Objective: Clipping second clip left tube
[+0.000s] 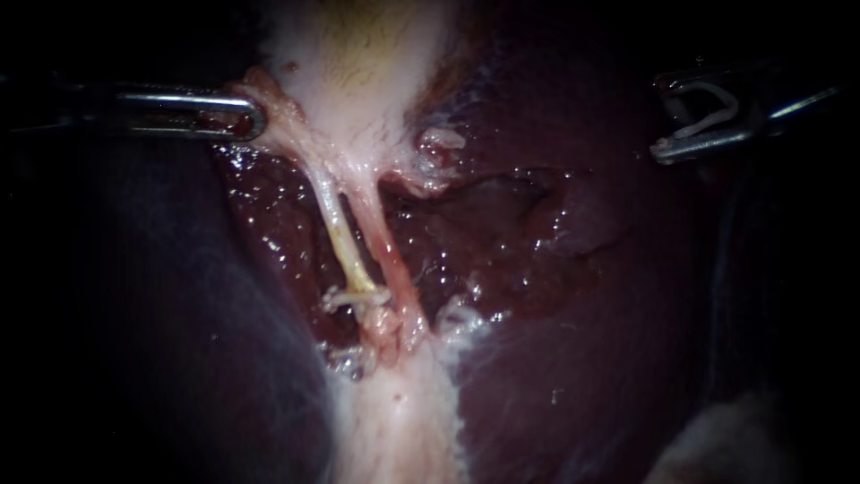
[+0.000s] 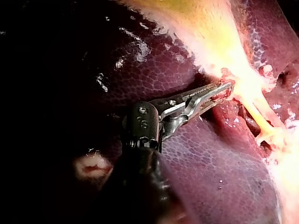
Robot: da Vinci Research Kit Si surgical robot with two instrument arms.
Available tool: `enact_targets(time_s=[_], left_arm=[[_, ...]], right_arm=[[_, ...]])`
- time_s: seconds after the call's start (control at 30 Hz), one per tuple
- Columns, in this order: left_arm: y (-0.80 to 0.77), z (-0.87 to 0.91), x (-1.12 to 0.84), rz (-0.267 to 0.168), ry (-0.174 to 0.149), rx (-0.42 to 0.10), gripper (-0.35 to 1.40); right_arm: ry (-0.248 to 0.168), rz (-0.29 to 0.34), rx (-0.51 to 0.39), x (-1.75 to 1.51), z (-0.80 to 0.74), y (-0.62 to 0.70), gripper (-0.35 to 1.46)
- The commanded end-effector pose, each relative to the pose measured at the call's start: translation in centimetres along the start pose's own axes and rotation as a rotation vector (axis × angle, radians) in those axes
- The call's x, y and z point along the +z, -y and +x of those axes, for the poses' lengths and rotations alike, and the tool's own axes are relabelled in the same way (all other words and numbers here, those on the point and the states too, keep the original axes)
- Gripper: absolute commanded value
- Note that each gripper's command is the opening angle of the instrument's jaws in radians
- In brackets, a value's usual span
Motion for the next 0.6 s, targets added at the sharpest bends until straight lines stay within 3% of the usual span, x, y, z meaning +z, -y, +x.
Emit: enact_targets(time_s=[0.03, 0.33, 0.6], left_arm=[[0.01, -0.01, 0.01, 0.001, 0.000, 0.000, -0.35], [0.01, -0.03, 0.03, 0.000, 0.000, 0.001, -0.35], [0.01, -0.03, 0.03, 0.001, 0.000, 0.001, -0.35]], right_arm=[[0.000, 0.000, 0.000, 0.00, 0.00, 0.00, 0.45], [-0.001, 0.003, 0.001, 0.05, 0.06, 0.06, 0.45], [-0.010, 0.024, -0.003, 0.22, 0.13, 0.21, 0.45]])
